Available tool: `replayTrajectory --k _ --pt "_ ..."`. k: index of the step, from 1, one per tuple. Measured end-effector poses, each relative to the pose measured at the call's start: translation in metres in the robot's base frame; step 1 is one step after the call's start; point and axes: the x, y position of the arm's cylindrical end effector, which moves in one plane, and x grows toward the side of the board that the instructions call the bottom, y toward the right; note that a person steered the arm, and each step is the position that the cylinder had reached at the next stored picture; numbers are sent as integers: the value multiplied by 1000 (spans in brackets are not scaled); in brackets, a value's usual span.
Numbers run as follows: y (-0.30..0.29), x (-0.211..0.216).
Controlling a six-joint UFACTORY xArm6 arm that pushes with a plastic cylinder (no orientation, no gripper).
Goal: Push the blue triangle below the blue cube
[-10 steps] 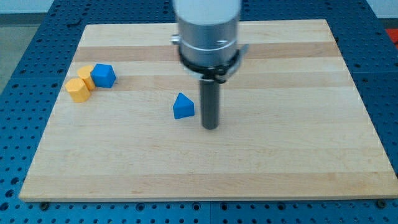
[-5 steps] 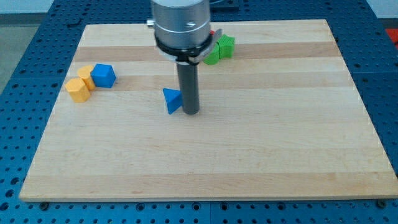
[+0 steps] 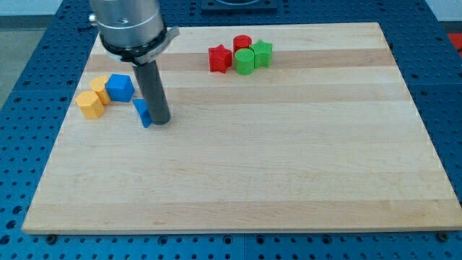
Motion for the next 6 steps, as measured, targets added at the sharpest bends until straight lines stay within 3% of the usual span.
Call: replayTrajectory --k 6 --pt "-29 -27"
